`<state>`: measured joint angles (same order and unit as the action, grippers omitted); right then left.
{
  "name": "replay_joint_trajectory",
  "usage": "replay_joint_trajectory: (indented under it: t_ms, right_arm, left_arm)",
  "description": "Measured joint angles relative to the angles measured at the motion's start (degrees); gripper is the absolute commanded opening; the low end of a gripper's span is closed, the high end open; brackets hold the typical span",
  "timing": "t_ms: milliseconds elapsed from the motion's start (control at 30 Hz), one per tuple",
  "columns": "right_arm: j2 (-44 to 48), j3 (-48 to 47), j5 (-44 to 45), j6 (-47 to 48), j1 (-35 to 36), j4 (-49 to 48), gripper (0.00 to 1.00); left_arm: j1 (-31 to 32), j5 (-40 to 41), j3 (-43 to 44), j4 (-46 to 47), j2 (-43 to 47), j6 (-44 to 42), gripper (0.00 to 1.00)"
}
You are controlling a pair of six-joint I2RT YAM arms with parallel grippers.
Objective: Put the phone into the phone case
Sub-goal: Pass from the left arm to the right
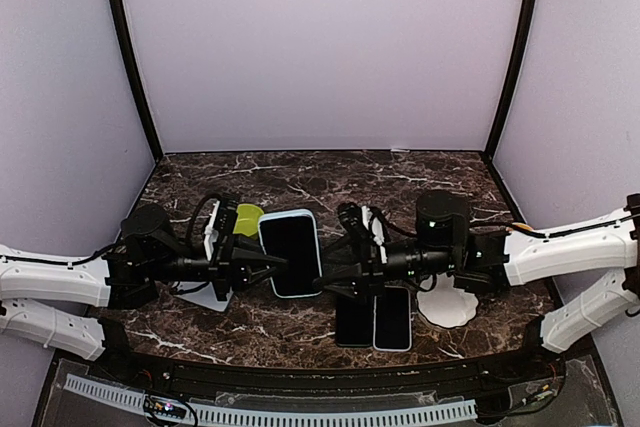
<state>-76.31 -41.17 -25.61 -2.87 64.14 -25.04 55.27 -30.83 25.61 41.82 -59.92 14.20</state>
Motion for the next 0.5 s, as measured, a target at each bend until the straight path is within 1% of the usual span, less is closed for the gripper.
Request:
replay_joint_trajectory:
  t_ms: [200,233,367,433,500]
  right_arm:
    - [0.52,-5.97,1.64,-2.97,0.00,2.14,0.36]
    - [0.50,-6.64,1.68,-3.63,0.00,2.23,0.32]
    - [-0.55,-7.67,1.22,-6.10,0.00,2.05,0.00]
    - [-1.20,-7.72,0.42,-7.34,0.00,1.81,0.00]
    - [-1.51,-7.72,0.17,-9.27,-0.26,1.60,0.00]
  left_arm:
    - [0.00,0.00,0.20,-0.92,-0.04,0.02,0.00]
    - [0.00,-0.02,0.22,-0.96,-0.07,0.02,0.00]
    - [0.00,0.02,0.22,-1.14,-0.17,0.26,0.00]
    - [-0.26,-0.17,0.20,-1.70,-0.28,0.31,0.00]
    - [-0.39,0.00,0.20,-1.95,-0.28,0.92,0.21]
